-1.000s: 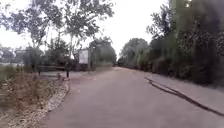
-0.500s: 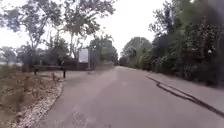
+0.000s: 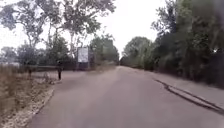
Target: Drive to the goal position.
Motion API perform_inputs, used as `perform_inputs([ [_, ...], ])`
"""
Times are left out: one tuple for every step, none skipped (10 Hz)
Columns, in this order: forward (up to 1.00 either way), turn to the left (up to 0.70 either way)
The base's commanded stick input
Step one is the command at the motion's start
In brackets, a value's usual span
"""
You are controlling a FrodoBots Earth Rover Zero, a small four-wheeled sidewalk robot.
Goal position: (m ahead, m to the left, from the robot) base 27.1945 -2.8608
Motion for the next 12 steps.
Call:
perform_inputs([
  [1.0,0.0],
  [1.0,0.0],
  [1.0,0.0],
  [1.0,0.0],
  [1.0,0.0],
  [1.0,0.0],
  [1.0,0.0],
  [1.0,0.0],
  [1.0,0.0],
  [1.0,0.0],
  [1.0,0.0],
  [1.0,0.0],
])
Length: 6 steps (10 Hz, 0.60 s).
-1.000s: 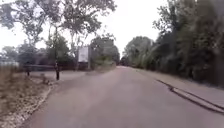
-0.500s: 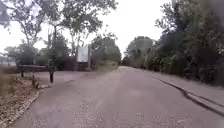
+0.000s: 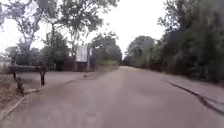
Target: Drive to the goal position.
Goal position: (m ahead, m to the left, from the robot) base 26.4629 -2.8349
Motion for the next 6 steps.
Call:
perform_inputs([
  [1.0,0.0],
  [1.0,0.0],
  [1.0,0.0],
  [1.0,0.0],
  [1.0,0.0],
  [1.0,0.0],
])
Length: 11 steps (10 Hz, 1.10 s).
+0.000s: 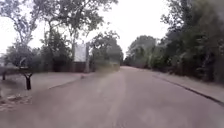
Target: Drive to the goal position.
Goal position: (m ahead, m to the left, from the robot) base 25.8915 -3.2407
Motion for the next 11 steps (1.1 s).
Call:
perform_inputs([
  [1.0,0.0],
  [1.0,0.0],
  [1.0,0.0],
  [1.0,0.0],
  [1.0,0.0],
  [1.0,0.0],
  [1.0,0.0],
  [1.0,0.0],
  [1.0,0.0],
  [1.0,0.0],
  [1.0,0.0],
])
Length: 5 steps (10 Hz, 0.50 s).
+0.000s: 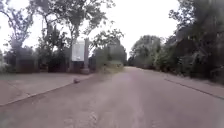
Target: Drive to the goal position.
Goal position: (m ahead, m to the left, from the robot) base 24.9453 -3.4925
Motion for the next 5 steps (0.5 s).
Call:
perform_inputs([
  [1.0,0.0],
  [1.0,0.0],
  [1.0,0.0],
  [1.0,0.0],
  [1.0,0.0],
])
